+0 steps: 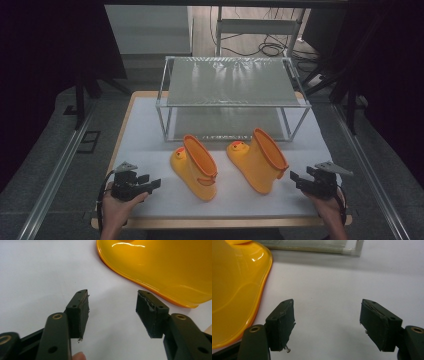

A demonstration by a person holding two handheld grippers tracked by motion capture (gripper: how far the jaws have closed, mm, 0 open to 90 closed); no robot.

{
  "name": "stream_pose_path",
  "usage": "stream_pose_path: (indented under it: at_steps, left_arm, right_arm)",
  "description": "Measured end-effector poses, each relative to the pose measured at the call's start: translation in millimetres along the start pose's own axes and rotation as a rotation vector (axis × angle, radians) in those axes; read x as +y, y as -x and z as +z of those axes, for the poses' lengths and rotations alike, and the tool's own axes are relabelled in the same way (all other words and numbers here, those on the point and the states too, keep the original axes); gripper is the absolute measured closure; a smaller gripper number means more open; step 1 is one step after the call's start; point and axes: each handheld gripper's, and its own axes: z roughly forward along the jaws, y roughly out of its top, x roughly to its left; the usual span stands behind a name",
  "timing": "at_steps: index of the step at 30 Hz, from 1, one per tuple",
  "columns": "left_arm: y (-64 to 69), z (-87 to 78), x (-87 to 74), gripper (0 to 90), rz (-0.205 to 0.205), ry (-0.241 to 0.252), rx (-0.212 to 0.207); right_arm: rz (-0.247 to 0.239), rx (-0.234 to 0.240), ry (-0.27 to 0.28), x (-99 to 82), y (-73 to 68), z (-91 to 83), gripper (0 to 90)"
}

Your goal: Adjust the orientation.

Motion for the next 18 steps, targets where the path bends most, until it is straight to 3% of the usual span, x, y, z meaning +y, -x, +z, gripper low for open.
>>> stream_pose_path:
  at_steps: [3, 12, 15, 17, 18]
  left_arm:
    - [1.2, -0.7, -0.3, 51.1, 0.006, -0.003, -0.001]
    - [4.9, -5.6, -3.4, 84.8, 0.003, 0.014, 0.007]
    - [13.3, -6.5, -3.1, 89.8, 0.037, 0.008, -0.043]
    - [18.0, -6.2, -2.7, 89.9, 0.051, 0.004, -0.056]
    - [29.1, -4.1, -2.3, 90.0, 0.08, -0.006, -0.069]
  right_arm:
    - [0.003, -0.009, 0.008, -0.2, 0.9, -1.2, 28.2]
    - [0.001, -0.031, -0.012, -1.8, 1.9, 1.3, 29.6]
    - [0.001, -0.034, -0.012, -2.0, 1.9, 1.6, 29.8]
    - [0.009, -0.035, -0.015, -2.3, 1.8, 2.2, 30.1]
    - [0.007, -0.037, -0.016, -2.5, 1.8, 2.4, 30.1]
